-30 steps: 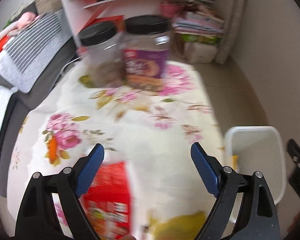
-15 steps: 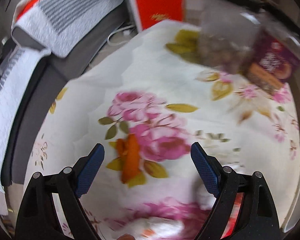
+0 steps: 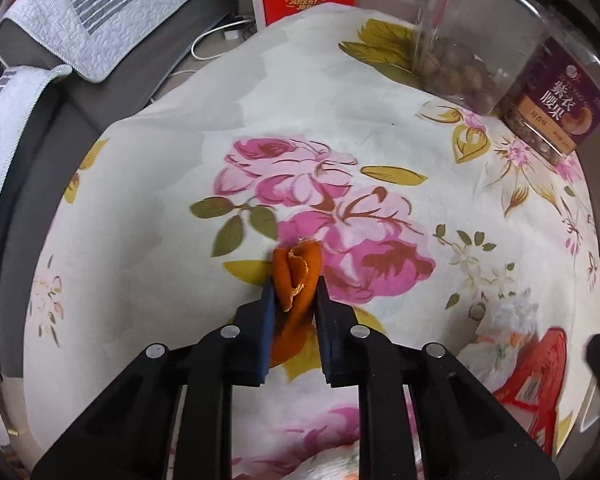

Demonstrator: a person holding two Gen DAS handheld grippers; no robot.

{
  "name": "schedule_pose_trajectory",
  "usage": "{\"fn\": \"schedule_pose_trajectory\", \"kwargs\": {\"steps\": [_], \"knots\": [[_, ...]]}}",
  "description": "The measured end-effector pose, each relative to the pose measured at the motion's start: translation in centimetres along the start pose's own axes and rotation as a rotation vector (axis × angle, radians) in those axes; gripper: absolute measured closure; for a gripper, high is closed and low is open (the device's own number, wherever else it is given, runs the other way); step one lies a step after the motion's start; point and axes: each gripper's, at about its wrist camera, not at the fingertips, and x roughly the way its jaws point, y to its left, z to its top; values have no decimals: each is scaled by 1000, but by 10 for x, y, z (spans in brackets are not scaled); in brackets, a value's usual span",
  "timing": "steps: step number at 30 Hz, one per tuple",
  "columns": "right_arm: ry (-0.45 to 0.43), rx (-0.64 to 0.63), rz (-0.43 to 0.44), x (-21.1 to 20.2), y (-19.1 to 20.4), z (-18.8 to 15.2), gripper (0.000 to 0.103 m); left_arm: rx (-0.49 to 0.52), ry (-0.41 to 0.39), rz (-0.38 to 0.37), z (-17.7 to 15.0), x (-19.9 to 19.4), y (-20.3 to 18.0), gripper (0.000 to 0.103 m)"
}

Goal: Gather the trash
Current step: 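Grasp an orange peel with the left tool while the right tool grasps crumpled white tissue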

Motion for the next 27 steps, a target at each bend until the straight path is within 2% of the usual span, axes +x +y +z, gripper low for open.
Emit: {"fn": "schedule_pose_trajectory", "kwargs": {"steps": [7, 10, 13, 14, 15, 17, 18, 19, 21, 27], "knots": [[52, -11, 115, 25, 42, 14, 7, 35, -44, 21, -12, -43, 40, 84], [66, -36, 115, 38, 58, 18, 7, 30, -62, 23, -18, -62, 54, 84], [89, -73, 109, 51, 74, 17, 8, -23, -51, -8, -26, -72, 73, 84], [94, -85, 110, 53, 78, 16, 12, -46, -48, -26, -30, -74, 78, 84], [100, -99, 115, 55, 83, 14, 24, -53, -48, -30, -34, -74, 79, 84], [120, -140, 127, 60, 94, 12, 41, -56, -58, -15, -40, -74, 80, 84], [105, -154, 118, 58, 97, 11, 54, -51, -60, -6, -41, -73, 79, 84], [89, -164, 124, 55, 99, 11, 62, -45, -62, 3, -43, -72, 78, 84], [77, -149, 141, 49, 99, 12, 63, -38, -70, 14, -43, -71, 78, 84], [-55, -73, 209, 4, 86, 25, 63, -50, -140, 23, -38, -88, 82, 84]]}}
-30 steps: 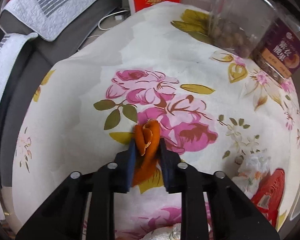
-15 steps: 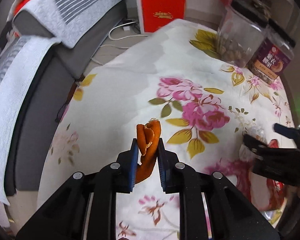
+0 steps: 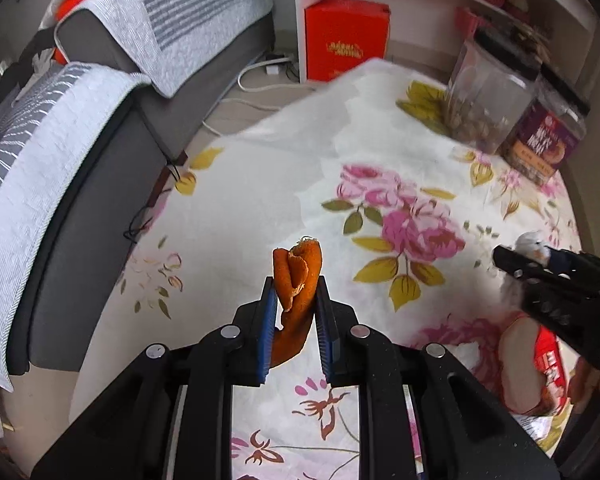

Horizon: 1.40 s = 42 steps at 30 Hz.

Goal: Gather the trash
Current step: 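Grasp an orange peel with the left tool while the right tool grasps crumpled white tissue, then carry the tissue and peel over the bin and open both tools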

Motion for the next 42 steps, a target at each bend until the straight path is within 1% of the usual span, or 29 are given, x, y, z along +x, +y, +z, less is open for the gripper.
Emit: {"fn": "schedule_pose_trajectory", "kwargs": {"steps": [1, 4, 8, 10, 14, 18, 22, 28, 35, 42], "knots": [[-35, 11, 7, -12, -1, 3, 63, -6, -9, -5, 1, -3, 0, 84], [-97, 29, 14, -33, -4, 5, 63, -18, -37, -18, 5, -11, -2, 84], [-160, 42, 4, -56, -11, 1, 63, -26, -61, -28, 7, -17, -8, 84], [-187, 37, -20, -63, -13, -5, 63, -27, -76, -27, 6, -20, -12, 84], [-247, 22, -77, -75, -9, -13, 62, -16, -137, -6, 4, -30, -20, 84], [-334, -14, -149, -89, -1, -21, 62, -14, -188, -1, 2, -42, -27, 84], [-394, -13, -173, -104, 0, -24, 62, -36, -231, -9, 2, -54, -30, 84], [-430, 20, -171, -121, -8, -32, 62, -44, -265, -21, -1, -67, -43, 84], [-473, 37, -175, -145, -17, -45, 62, -5, -330, -28, -8, -86, -71, 84], [-489, 62, -200, -159, -38, -56, 62, 4, -355, -55, -17, -98, -95, 84]]}}
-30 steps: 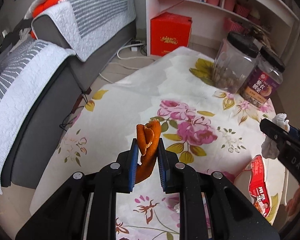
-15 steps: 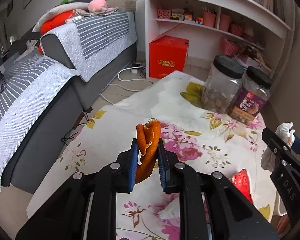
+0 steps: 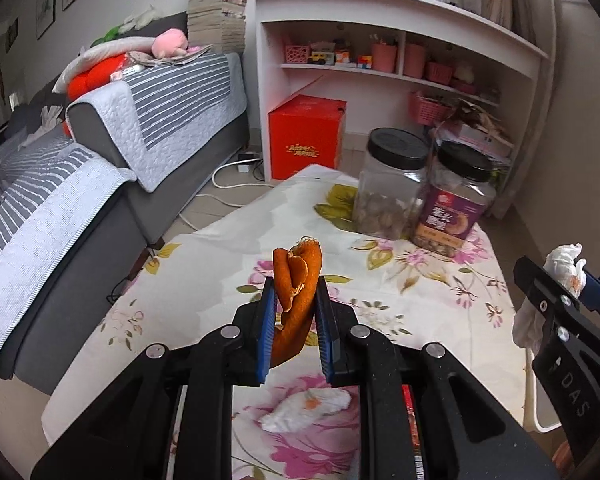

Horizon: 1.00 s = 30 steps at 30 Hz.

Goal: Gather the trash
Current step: 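Carry the tissue and peel over the bin and open both tools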

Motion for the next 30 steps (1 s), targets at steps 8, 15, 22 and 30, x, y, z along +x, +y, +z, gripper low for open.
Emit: {"fn": "schedule_pose_trajectory", "kwargs": {"steps": [8, 15, 22, 30], "knots": [[0, 39, -34, -12, -31, -3, 62, -4, 1, -51, -3, -8, -35, 84], [-2, 69, -62, -20, -55, -7, 61, 9, 6, -85, -4, -12, -64, 84], [3, 112, -95, -30, -90, -13, 61, 36, 13, -114, -5, -16, -94, 84], [16, 190, -140, -40, -135, -21, 60, 81, 16, -153, -9, -24, -135, 84]]}}
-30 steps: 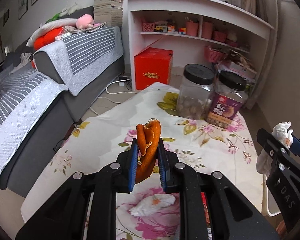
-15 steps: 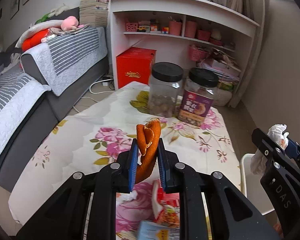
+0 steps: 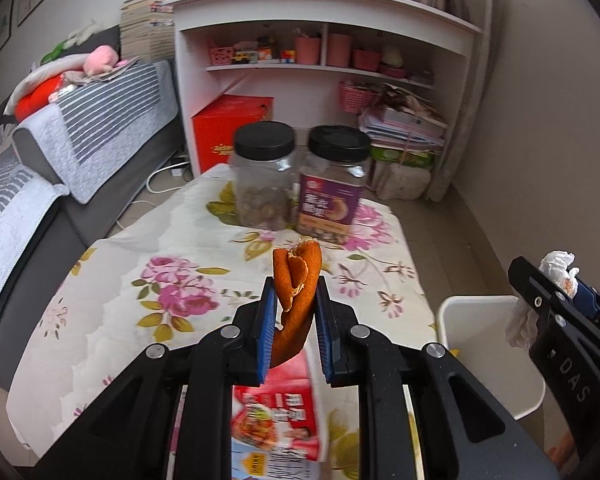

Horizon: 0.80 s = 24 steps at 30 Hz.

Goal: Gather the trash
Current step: 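Carry the tissue and peel over the bin and open both tools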

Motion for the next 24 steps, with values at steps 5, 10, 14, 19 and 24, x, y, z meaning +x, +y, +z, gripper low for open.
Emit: {"fn": "schedule_pose_trajectory", "kwargs": {"steps": [5, 10, 14, 19, 24], "knots": [[-5, 67, -48, -4, -41, 2, 60, 31, 8, -23, -2, -1, -28, 84], [6, 170, -96, -7, -88, 3, 58, 71, 16, -47, -5, -1, -59, 84], [13, 247, -148, -10, -125, 2, 41, 108, 19, -73, -7, -2, -90, 84], [-10, 339, -210, -21, -164, -2, 30, 150, 24, -102, -10, -3, -123, 84], [-41, 408, -282, -34, -200, -8, 17, 200, 31, -138, -14, -2, -163, 84]]}}
